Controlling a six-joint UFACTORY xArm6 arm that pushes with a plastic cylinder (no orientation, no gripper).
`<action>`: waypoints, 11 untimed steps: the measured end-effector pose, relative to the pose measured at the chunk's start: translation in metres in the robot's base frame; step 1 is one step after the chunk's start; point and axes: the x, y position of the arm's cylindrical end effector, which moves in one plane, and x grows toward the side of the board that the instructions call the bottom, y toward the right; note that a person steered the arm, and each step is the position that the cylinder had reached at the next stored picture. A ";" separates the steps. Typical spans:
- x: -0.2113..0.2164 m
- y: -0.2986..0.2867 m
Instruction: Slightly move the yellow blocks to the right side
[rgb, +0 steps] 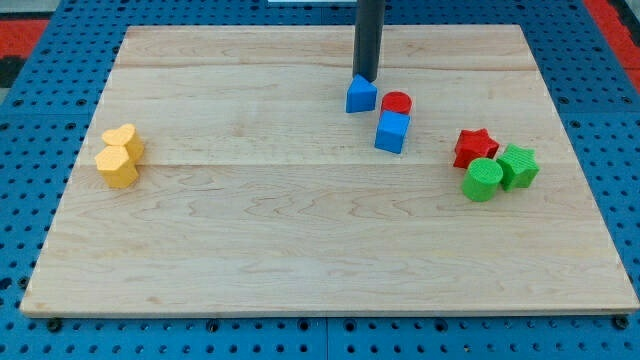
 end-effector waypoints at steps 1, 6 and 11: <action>-0.023 0.000; -0.035 -0.360; 0.133 -0.295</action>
